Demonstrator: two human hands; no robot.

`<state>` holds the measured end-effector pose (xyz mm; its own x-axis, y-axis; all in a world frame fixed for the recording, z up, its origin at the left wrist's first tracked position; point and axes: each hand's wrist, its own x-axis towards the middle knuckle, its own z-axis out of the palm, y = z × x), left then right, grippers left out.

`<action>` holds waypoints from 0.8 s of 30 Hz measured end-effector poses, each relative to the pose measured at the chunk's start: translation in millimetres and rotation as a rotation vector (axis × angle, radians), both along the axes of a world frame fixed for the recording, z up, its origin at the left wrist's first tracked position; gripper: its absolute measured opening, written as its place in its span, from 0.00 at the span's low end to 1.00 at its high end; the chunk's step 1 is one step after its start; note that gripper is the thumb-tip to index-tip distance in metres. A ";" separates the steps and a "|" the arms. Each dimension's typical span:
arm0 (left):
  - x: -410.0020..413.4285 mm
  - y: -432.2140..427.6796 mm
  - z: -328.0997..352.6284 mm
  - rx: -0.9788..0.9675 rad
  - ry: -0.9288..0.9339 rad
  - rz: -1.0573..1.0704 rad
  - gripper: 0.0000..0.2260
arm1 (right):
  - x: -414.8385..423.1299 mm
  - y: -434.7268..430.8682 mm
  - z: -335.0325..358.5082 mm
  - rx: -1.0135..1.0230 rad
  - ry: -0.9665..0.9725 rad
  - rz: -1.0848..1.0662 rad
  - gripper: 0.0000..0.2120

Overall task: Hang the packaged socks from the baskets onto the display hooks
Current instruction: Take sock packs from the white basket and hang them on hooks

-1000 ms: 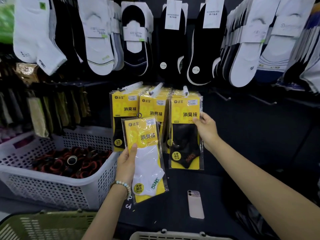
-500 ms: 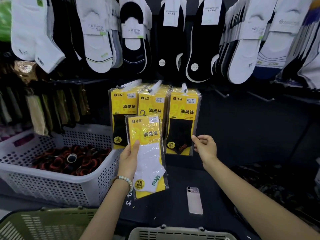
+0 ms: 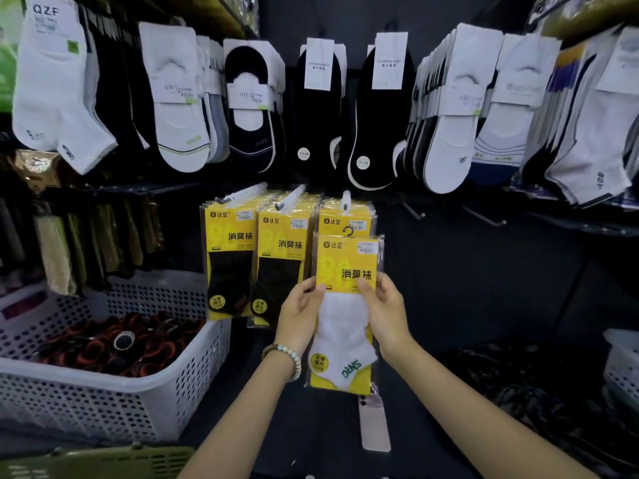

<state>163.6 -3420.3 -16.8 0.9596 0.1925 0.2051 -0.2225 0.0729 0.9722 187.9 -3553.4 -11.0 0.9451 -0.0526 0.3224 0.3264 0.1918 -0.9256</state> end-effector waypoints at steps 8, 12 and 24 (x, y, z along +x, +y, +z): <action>15.4 -14.1 13.3 0.184 -0.027 -0.033 0.22 | 30.7 -15.6 27.2 -0.078 -0.067 -0.142 0.05; 26.7 -8.6 9.5 0.172 -0.074 0.023 0.23 | 51.0 -2.7 36.0 -0.150 -0.071 -0.093 0.05; 101.5 -12.5 -10.4 0.289 -0.108 0.070 0.27 | 123.1 0.7 18.6 -0.072 0.006 -0.108 0.04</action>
